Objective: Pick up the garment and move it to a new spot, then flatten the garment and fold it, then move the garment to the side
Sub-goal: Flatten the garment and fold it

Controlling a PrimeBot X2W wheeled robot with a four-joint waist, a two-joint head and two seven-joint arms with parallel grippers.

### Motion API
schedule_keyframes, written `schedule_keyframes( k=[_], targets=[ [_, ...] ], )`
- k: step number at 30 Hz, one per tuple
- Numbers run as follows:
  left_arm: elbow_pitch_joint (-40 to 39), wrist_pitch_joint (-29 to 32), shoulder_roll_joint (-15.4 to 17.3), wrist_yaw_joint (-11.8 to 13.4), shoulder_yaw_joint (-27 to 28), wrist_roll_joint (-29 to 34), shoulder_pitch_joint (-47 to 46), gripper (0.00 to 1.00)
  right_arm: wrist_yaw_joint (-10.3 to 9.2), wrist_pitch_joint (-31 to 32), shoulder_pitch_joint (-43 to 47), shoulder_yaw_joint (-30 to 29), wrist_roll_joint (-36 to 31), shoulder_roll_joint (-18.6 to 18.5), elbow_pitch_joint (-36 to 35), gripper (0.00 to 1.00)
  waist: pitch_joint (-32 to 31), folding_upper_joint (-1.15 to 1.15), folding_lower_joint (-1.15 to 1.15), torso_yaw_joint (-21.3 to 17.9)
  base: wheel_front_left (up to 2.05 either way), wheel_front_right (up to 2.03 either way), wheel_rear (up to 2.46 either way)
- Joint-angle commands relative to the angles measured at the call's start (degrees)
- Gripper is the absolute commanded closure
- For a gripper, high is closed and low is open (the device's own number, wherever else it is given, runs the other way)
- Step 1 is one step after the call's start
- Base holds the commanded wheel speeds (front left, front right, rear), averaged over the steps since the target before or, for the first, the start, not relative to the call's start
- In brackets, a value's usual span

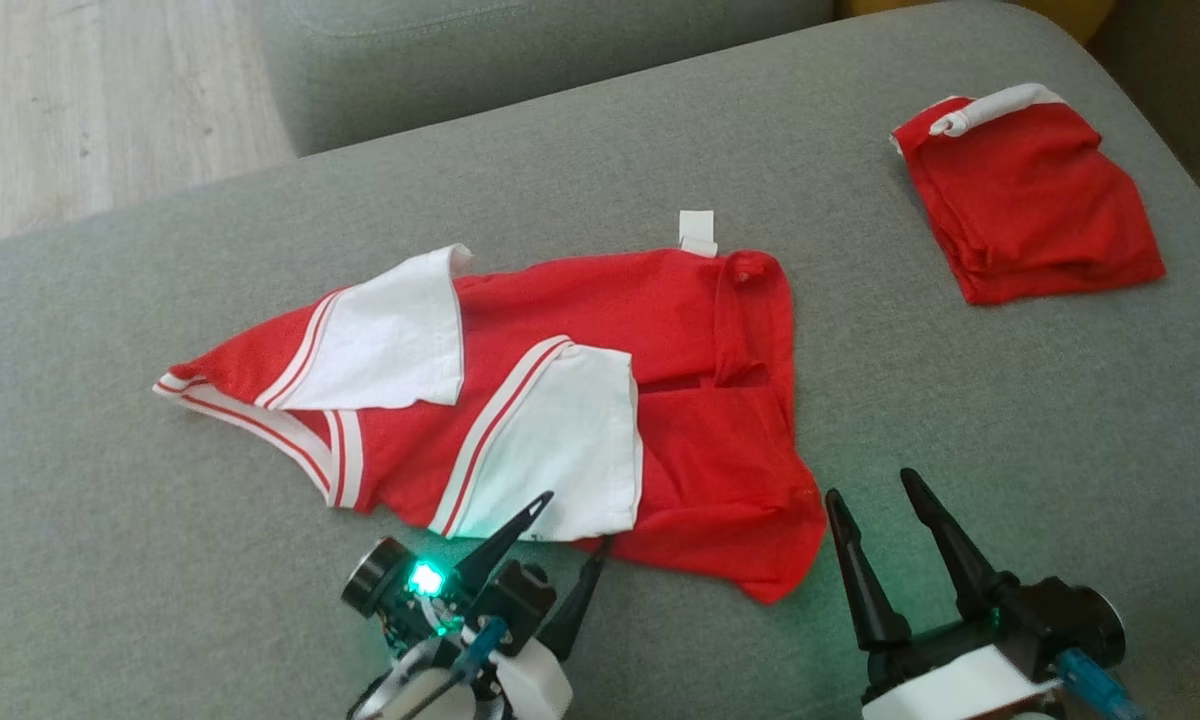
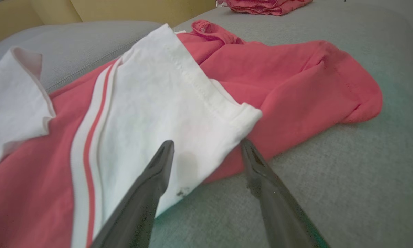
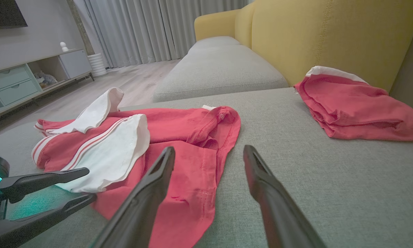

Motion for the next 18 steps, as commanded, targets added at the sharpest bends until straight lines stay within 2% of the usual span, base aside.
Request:
schedule_keyframes(
  k=[1, 10, 18],
  targets=[
    [-0.93, -0.49, -0.17, 0.34, 1.36, -0.39, -2.92, 0.00, 0.39, -0.22, -2.14, 1.40, 0.49, -0.57, -1.62, 0.00, 0.19, 0.00, -0.01, -0.16, 0.00, 0.00, 0.00],
    [1.33, -0.76, -1.09, 0.35, -0.25, -0.57, -5.15, 0.00, 0.39, -0.22, -2.43, 1.44, 0.42, -0.78, -1.51, 0.00, 0.40, 0.00, -0.01, -0.21, 0.00, 0.00, 0.00],
    [-1.09, -0.79, -1.32, 0.14, -1.46, -0.39, -5.55, 0.00, 0.39, -0.22, -2.49, 1.58, 0.37, -1.03, -1.60, 0.00, 0.77, 0.00, -0.01, 0.08, 0.00, 0.00, 0.00]
  ],
)
